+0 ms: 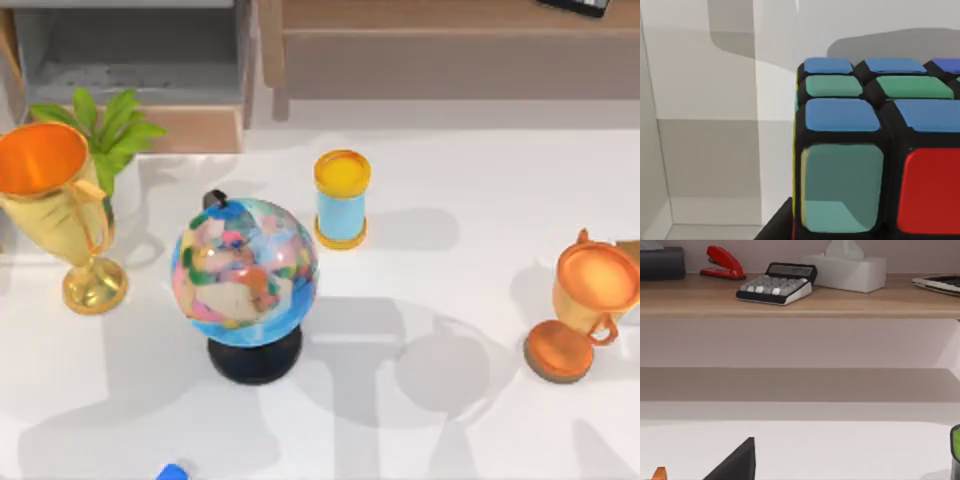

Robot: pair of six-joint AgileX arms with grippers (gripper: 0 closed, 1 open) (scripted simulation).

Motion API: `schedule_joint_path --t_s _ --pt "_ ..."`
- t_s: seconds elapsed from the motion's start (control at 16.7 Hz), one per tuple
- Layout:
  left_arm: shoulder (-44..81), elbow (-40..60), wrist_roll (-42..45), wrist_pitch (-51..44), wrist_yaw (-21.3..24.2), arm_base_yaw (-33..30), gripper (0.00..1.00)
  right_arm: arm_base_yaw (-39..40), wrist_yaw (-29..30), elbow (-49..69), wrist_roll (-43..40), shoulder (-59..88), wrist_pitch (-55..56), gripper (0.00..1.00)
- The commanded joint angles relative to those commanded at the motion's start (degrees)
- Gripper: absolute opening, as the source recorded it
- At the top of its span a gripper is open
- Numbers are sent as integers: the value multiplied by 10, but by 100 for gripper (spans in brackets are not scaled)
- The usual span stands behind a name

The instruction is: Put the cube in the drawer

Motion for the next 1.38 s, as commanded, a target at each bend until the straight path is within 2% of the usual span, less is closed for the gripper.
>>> schedule_joint_path --t_s 0.36,1.14,1.38 --pt "6 -3 0 -4 2 -1 0 0 0 0 0 0 0 100" --pt "6 -3 0 -4 2 -1 98 0 0 0 0 0 0 100" --pt "6 -3 0 -4 2 -1 100 0 0 0 0 0 0 100"
